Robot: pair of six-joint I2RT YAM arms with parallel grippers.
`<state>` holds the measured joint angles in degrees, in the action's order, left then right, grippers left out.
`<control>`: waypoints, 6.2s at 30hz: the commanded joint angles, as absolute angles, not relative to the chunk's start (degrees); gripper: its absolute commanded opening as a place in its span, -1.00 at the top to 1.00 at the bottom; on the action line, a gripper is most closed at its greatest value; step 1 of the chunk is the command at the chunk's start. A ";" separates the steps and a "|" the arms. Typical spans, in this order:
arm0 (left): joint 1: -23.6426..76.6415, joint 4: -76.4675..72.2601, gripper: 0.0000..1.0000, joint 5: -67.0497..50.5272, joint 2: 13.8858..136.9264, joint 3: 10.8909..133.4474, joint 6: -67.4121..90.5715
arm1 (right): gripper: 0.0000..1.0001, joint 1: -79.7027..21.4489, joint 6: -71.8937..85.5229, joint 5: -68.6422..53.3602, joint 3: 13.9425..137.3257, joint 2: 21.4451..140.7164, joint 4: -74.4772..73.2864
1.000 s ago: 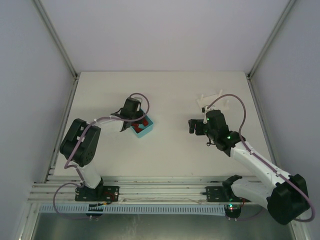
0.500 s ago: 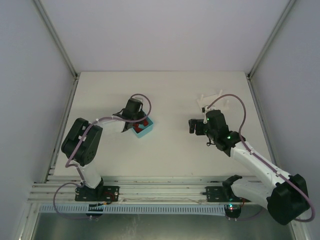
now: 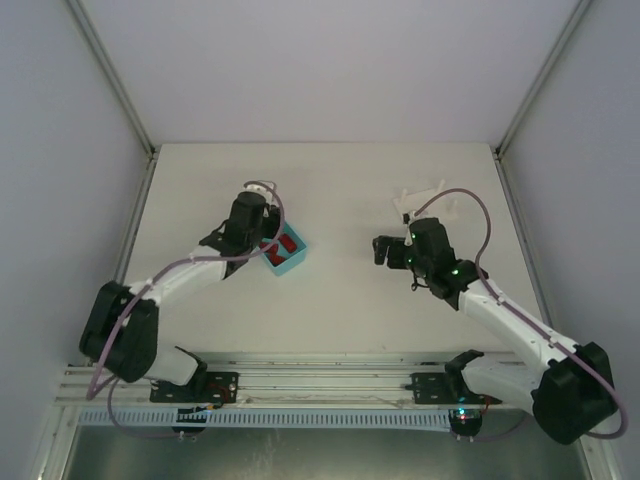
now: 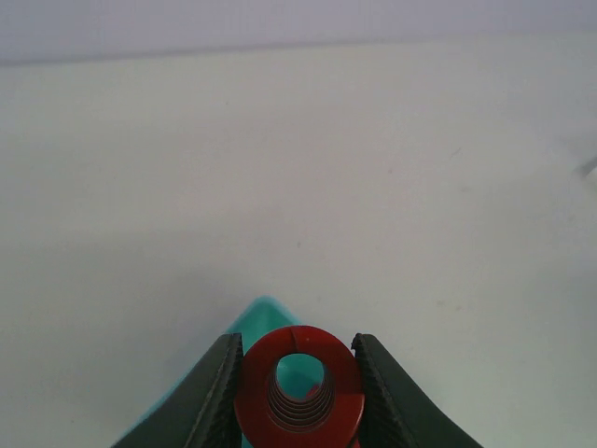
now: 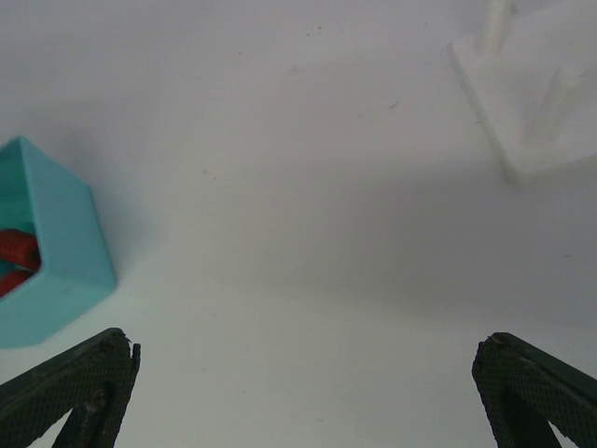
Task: Install the large spring
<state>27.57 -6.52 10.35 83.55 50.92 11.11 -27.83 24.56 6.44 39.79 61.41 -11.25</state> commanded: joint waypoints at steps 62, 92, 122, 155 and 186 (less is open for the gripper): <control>34.84 -51.95 1.00 0.22 65.00 30.77 28.43 | -0.14 -47.21 85.85 2.82 45.89 94.00 69.87; 34.89 -44.64 -0.69 3.85 63.29 28.51 26.17 | 1.00 -44.79 84.23 10.61 41.09 92.91 74.86; 41.73 -31.72 -0.98 4.23 68.88 25.70 11.70 | 1.00 -19.94 25.12 18.52 51.62 74.35 8.46; 41.67 -31.00 -0.99 5.82 64.70 24.30 13.09 | 1.00 -1.05 10.45 24.38 88.08 111.84 -1.80; 41.72 -31.79 -0.98 5.05 65.52 24.08 13.83 | 1.00 -1.60 8.30 24.93 96.85 123.65 -6.15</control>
<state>41.63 -30.63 5.58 65.19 22.35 13.52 -0.97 9.32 24.88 94.96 122.89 -6.00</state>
